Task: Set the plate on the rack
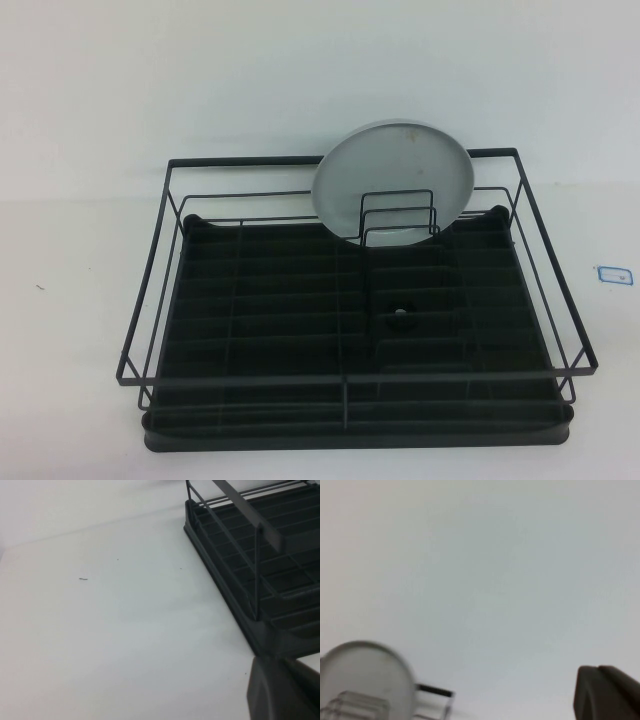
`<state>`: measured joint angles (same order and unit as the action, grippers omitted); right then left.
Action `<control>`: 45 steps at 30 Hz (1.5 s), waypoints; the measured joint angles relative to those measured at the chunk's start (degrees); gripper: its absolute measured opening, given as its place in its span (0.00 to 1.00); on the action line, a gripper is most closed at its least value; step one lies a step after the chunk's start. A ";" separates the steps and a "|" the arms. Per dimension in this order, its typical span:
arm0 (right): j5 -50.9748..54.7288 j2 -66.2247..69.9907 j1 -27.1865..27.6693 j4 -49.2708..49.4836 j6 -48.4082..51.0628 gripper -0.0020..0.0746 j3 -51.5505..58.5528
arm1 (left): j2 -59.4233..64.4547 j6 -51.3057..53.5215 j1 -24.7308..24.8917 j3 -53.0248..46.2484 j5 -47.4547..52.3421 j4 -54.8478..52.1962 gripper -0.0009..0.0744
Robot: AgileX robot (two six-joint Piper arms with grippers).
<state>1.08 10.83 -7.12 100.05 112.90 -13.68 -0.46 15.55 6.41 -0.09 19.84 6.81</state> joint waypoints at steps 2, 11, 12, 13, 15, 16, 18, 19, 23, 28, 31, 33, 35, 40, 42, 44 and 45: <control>0.38 -1.19 5.00 0.00 -2.74 0.05 0.04 | 0.00 0.00 0.00 0.00 0.00 0.00 0.01; 2.50 -7.36 13.28 0.00 -6.22 0.05 5.60 | 0.00 0.00 0.00 0.00 0.00 0.00 0.01; 2.86 -8.56 13.28 0.00 -6.22 0.05 6.41 | 0.00 0.00 0.00 0.00 0.00 0.00 0.01; 3.16 -9.75 13.28 0.00 -6.32 0.05 7.21 | 0.00 0.00 0.00 0.00 0.00 0.00 0.01; 4.26 -11.13 13.28 0.00 -6.32 0.05 8.71 | 0.00 0.00 0.00 0.00 0.00 0.00 0.01; 4.77 -11.31 13.28 0.00 -6.32 0.05 9.56 | 0.00 0.00 0.00 0.00 0.00 0.00 0.01; 5.41 -11.47 13.28 -0.11 -6.32 0.05 11.05 | 0.00 0.00 0.00 0.00 0.00 0.00 0.01; 5.94 -11.47 13.28 -0.11 -6.32 0.05 11.62 | 0.00 0.00 0.00 0.00 0.00 0.00 0.01; 7.52 -11.47 13.28 -0.35 -6.32 0.05 12.26 | 0.00 0.00 0.00 0.00 0.00 0.00 0.01; 8.04 -11.47 13.28 -0.45 -6.32 0.05 12.84 | 0.00 0.00 0.00 0.00 0.00 0.00 0.01; 8.30 -11.47 13.28 -1.22 -7.40 0.05 13.58 | 0.00 0.00 0.00 0.00 0.00 0.00 0.01; 9.11 -11.47 13.28 -7.74 -13.01 0.05 13.71 | 0.00 0.00 0.00 0.00 0.00 0.00 0.01; 10.93 -11.47 13.28 -21.04 -25.26 0.05 13.80 | 0.00 0.00 0.00 0.00 0.00 0.00 0.01; 18.70 -11.47 13.28 -57.05 -61.22 0.05 13.80 | 0.00 0.00 0.00 0.00 0.00 0.00 0.01; 19.56 -11.47 13.28 -66.32 -71.68 0.05 13.80 | 0.00 0.00 0.00 0.00 0.00 0.00 0.01; 19.56 -11.47 13.28 -74.27 -80.66 0.05 13.80 | 0.00 0.11 0.00 0.00 0.00 0.00 0.01; 19.24 -11.47 13.28 -77.55 -84.40 0.05 13.80 | 0.00 0.11 0.00 0.00 0.00 0.00 0.01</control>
<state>20.31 -0.64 6.16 22.50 28.49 0.12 -0.46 15.66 6.41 -0.09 19.84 6.81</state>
